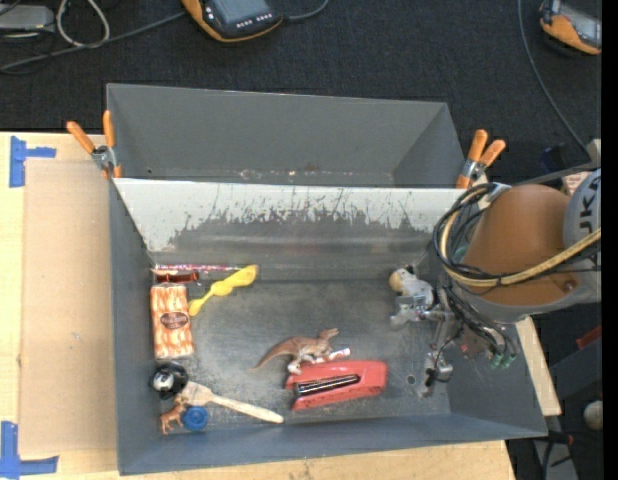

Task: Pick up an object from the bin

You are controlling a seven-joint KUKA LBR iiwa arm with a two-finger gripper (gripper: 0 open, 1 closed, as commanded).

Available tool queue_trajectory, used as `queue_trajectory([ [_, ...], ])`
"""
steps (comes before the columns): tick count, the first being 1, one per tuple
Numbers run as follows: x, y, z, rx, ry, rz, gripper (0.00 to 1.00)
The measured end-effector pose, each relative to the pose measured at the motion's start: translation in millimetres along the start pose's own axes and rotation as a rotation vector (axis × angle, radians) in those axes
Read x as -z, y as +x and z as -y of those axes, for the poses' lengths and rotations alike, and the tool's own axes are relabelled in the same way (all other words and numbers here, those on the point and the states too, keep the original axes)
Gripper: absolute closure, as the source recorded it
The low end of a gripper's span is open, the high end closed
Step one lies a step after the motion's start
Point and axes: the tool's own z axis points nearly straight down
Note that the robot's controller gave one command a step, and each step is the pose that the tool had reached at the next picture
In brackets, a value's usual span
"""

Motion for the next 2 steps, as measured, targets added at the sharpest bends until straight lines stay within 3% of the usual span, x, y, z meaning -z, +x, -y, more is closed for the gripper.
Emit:
queue_trajectory([
  [1, -37, -4.2, -43, -0.098, 0.0, 0.001, 0.0],
  [2, -46, -1.6, -59, -0.059, 0.0, -0.004, 0.0],
])
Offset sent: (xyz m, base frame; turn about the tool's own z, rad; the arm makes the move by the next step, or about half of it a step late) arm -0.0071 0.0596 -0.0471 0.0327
